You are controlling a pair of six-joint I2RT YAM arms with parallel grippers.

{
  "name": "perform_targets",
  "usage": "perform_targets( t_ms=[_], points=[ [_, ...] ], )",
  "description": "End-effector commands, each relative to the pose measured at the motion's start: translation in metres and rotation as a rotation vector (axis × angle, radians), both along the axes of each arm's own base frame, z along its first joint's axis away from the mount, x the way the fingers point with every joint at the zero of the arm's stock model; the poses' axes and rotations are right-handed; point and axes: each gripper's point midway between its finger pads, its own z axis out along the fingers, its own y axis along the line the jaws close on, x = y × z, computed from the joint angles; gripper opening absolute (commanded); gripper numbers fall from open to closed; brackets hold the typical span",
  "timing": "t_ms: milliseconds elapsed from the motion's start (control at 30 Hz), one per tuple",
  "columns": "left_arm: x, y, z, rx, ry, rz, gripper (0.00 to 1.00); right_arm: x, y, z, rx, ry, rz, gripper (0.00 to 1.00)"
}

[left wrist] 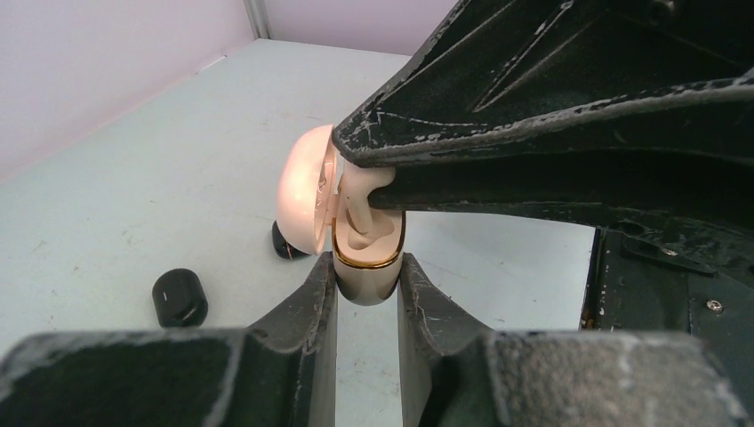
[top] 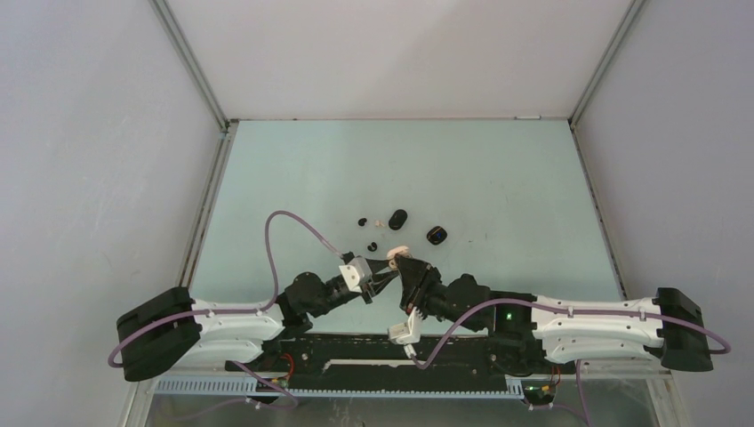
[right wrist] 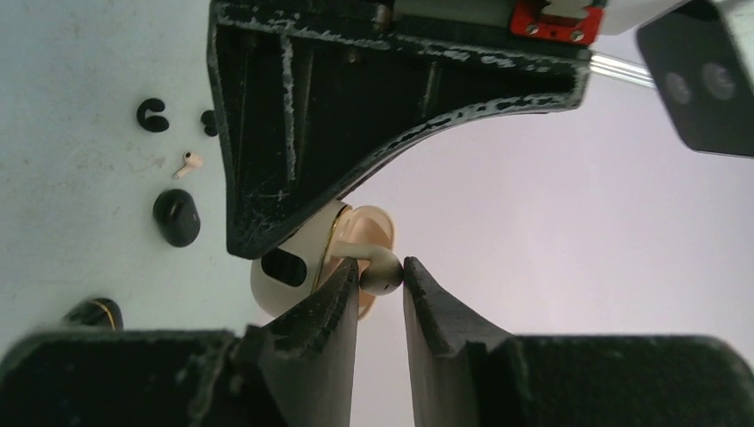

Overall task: Insert the wireless bluetooth earbuds into the charging case
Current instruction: Insert the left earbud into the left side groove of the charging case.

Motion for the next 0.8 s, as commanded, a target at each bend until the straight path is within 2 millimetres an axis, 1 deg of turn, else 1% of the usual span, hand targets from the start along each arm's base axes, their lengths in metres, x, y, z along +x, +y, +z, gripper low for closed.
perform_targets(
  t_ms=[0,100,200,267,333,367,533,767],
  points=[
    [-0.005,-0.001,0.033,-0.09,-0.084,-0.017,0.0,0.009,-0.004,0.001,-0.048,0.029,-0.052,0.28],
    [-0.006,-0.002,0.034,-0.091,-0.087,-0.023,0.0,0.008,-0.003,0.0,-0.064,0.035,-0.049,0.28],
    [-0.007,-0.001,0.034,-0.092,-0.089,-0.026,0.0,0.007,0.0,0.002,-0.046,0.04,-0.044,0.22],
    [-0.008,-0.002,0.035,-0.092,-0.089,-0.027,0.0,0.006,0.002,0.004,-0.037,0.039,-0.037,0.15],
    [-0.007,-0.002,0.034,-0.092,-0.089,-0.026,0.0,0.006,0.004,0.009,-0.014,0.036,-0.035,0.02],
    [-0.007,-0.001,0.034,-0.091,-0.088,-0.025,0.0,0.006,0.005,0.011,0.0,0.034,-0.036,0.0],
    [-0.007,-0.002,0.034,-0.091,-0.087,-0.023,0.0,0.007,0.007,0.026,0.062,0.022,-0.035,0.0],
    [-0.005,-0.001,0.034,-0.094,-0.083,-0.012,0.0,0.005,0.011,0.03,0.091,0.027,-0.03,0.0]
  ],
)
